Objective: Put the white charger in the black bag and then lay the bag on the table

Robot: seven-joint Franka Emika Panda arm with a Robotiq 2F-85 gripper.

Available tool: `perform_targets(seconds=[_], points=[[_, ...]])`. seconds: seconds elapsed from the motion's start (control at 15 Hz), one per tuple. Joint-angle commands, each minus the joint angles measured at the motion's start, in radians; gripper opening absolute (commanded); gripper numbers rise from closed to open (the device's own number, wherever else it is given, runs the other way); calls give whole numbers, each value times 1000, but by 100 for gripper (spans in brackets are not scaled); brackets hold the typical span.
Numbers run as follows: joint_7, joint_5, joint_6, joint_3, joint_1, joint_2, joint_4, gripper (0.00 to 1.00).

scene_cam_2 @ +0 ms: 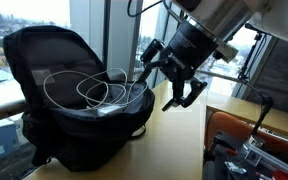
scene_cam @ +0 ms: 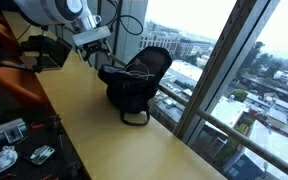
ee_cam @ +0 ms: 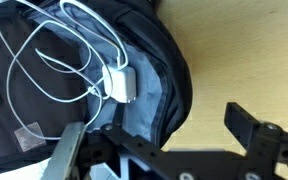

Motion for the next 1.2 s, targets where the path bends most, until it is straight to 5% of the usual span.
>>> perform_targets(seconds=[0.0,0.8,0.93,1.13], points=[[-48,-2,-18,-8,-12,78,85,100],[-61,-15,-53,-13,-22,163,144,100],[-57,-18,-54,-16,-22,163,141,72],[-51,-24,-51,-21,-21,160,133,49]])
